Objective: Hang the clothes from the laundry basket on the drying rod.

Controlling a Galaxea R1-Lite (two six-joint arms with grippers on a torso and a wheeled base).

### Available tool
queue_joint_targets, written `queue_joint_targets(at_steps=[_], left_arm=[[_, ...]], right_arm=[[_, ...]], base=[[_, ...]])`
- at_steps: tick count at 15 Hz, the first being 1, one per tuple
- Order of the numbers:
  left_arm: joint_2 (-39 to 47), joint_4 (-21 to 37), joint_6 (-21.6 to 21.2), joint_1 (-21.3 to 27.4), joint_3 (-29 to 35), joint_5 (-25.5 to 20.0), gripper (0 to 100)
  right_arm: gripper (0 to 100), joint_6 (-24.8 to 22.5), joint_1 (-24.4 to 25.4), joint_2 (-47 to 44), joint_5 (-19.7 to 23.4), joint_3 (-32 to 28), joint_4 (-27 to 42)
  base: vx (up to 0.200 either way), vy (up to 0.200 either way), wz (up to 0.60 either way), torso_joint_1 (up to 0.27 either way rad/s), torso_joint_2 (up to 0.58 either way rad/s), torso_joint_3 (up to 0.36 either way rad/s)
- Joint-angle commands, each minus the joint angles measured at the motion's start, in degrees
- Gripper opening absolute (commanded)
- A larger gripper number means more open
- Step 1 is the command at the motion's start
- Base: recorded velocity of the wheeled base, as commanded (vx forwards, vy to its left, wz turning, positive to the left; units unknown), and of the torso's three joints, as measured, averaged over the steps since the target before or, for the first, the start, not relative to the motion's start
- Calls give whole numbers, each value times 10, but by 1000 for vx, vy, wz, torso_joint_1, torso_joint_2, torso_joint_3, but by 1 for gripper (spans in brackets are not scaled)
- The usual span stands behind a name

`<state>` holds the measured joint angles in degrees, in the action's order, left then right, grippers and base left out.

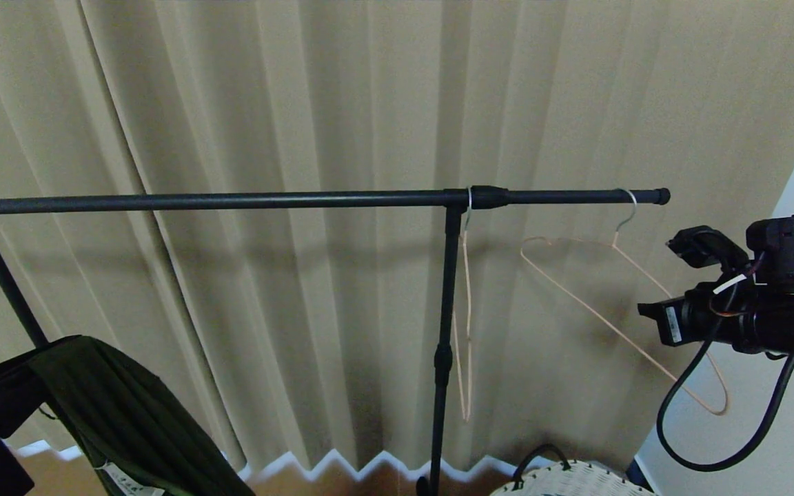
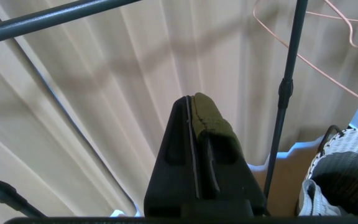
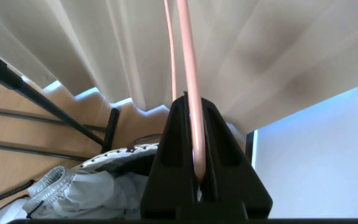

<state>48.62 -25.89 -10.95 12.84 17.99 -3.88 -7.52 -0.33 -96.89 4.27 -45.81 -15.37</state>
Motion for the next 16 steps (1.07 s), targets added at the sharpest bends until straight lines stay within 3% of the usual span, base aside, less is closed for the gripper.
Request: queue_joint_targets(at_steps=[1,16], left_arm=[[0,0,0,0,-1,0,0],[1,1,0,-2,-1,0,0]], right_arm=[[0,0,0,10,0,3,-1],[0,4,0,73,2,14,-7]], base=[[0,0,0,0,0,0],[0,0,0,0,0,0]])
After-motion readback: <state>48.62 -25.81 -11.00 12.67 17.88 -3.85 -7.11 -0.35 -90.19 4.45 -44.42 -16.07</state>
